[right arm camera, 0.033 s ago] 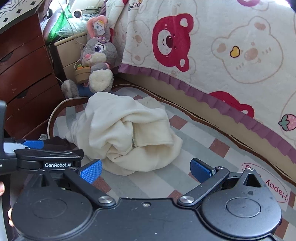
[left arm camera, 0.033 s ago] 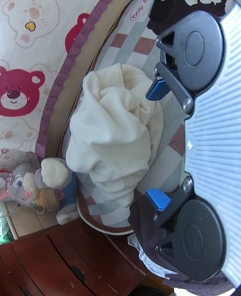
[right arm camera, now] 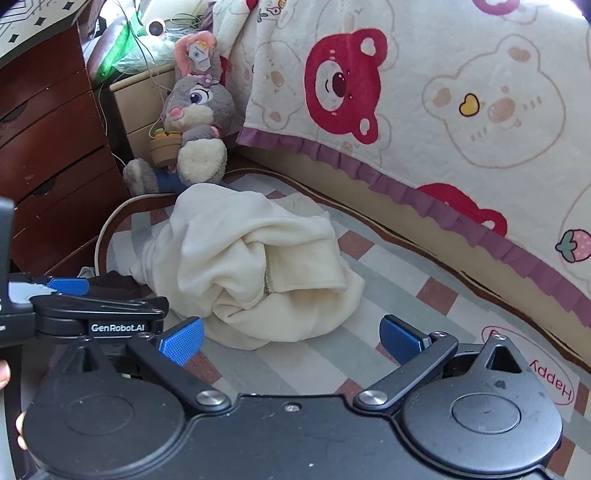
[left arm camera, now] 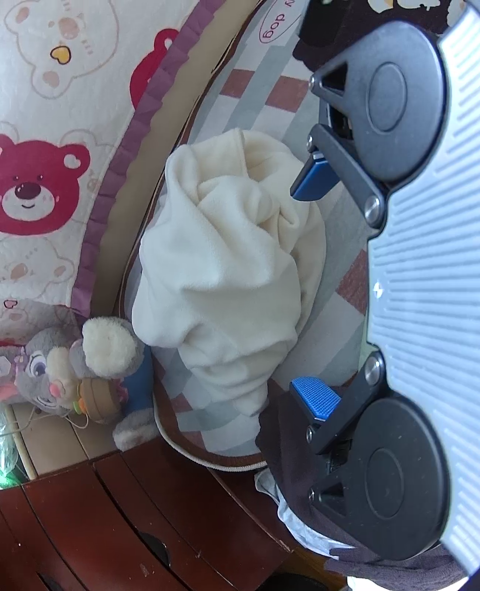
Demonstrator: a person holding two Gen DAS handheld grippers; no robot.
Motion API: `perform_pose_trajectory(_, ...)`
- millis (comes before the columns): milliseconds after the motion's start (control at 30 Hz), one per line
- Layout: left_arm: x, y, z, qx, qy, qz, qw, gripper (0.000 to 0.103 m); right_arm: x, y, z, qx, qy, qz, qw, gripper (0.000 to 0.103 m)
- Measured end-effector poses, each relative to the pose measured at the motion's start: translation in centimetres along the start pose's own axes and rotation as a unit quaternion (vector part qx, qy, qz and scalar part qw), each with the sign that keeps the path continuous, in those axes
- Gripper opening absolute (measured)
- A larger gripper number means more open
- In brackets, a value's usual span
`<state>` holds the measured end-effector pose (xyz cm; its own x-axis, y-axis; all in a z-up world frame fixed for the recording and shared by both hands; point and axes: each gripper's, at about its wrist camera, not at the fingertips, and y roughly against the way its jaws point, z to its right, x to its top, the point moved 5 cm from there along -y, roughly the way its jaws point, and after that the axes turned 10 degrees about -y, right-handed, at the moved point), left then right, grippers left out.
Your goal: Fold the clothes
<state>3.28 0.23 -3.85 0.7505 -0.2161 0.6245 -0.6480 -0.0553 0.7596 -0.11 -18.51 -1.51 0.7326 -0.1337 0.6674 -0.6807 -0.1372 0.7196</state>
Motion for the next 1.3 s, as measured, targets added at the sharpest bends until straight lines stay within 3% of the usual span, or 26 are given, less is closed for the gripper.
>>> perform_pose_trajectory(100,-0.1,0.1,0.9,0.025,-0.017,0.005,0.9995,0.103,0.5,-0.6,0.6,-0.003,-0.008,0.006,1.000,0.103)
perform_pose_trajectory(133,-0.1,0.0,1.1,0.020,-0.015,0.002,0.9997,0.103,0.8,-0.8,0.9,-0.003,-0.011,0.010,1.000,0.102)
perform_pose_trajectory(200,0.0,0.1,1.0,0.007,-0.011,-0.006,0.9999,0.103,0.3,0.6,0.9,0.007,-0.008,0.061,0.998,0.102)
perform_pose_trajectory(267,-0.1,0.2,0.8,-0.001,-0.009,-0.007,0.9999,0.103,0.5,0.8,1.6,0.002,-0.025,0.071,0.997,0.102)
perform_pose_trajectory(667,-0.7,0.6,0.9,0.013,-0.022,-0.002,0.9997,0.103,0.3,-0.1,2.4,0.002,-0.038,0.052,0.998,0.102)
perform_pose_trajectory(1300,-0.4,0.8,1.0,-0.015,-0.011,0.000,0.9998,0.103,-0.1,-0.2,4.1,-0.019,-0.054,0.052,0.997,0.102)
